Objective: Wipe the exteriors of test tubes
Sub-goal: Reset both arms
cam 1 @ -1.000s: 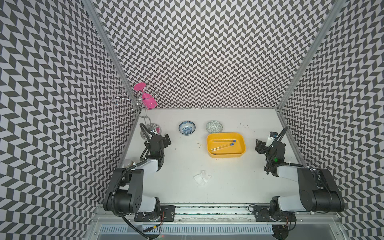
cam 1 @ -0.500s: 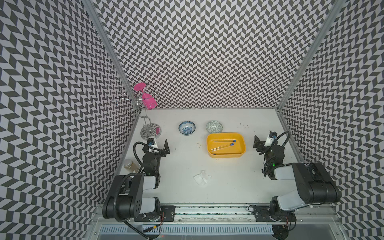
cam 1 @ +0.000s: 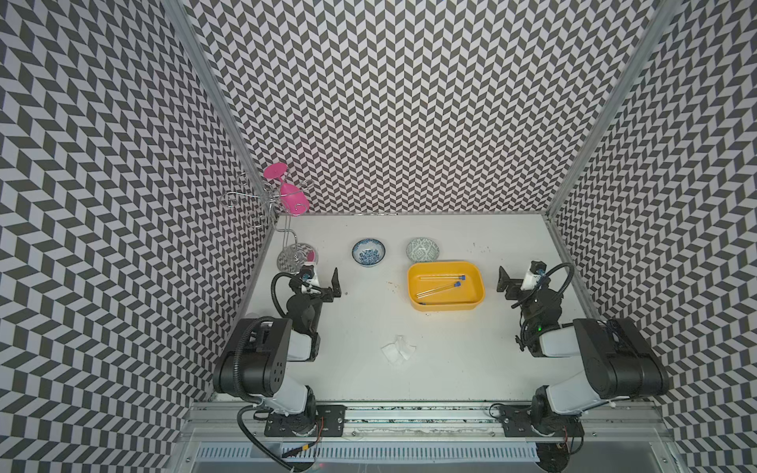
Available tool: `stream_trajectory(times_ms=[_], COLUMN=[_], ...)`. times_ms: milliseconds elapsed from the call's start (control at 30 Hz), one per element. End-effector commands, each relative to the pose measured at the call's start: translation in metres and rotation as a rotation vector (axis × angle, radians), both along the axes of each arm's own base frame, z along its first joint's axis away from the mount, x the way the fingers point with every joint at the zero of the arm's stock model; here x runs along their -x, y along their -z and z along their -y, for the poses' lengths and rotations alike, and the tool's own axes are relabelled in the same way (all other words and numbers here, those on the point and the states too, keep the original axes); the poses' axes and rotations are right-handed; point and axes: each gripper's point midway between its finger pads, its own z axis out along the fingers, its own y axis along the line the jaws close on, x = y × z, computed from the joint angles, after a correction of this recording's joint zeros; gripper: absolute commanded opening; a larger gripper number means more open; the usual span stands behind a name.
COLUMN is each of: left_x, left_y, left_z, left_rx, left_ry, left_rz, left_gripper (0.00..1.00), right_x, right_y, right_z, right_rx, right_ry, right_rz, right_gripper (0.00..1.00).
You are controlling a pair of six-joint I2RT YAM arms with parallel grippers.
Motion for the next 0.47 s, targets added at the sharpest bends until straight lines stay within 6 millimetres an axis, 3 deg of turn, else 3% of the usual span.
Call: stream_trajectory(times_ms=[0, 133, 233, 433], left_x=[-0.001, -0.002, -0.014, -0.004], left_y=[-0.002, -0.002, 0.005, -0.001], left_z=[0.009, 0.01, 0.007, 0.006], left_rx=[-0.037, -0.035, -0.01, -0.004], left_ry=[0.061, 0.071, 0.088, 0.091], left_rz=[0.007, 0.007, -0.038, -0.007], left_gripper=[1.0, 1.0, 1.0, 1.0], right_x=[-0.001, -0.001, -0.001, -0.002], right_y=[-0.014, -0.014, -0.013, -0.014], right_z=[-0.004, -0.003, -0.004, -0.004], right_rx=[0.016, 0.018, 0.018, 0.019], right_ry=[-0.011, -0.009, -0.007, -0.005], right_rz=[0.061, 0.062, 0.06, 0.058], right_gripper=[0.99, 0.99, 0.99, 0.99])
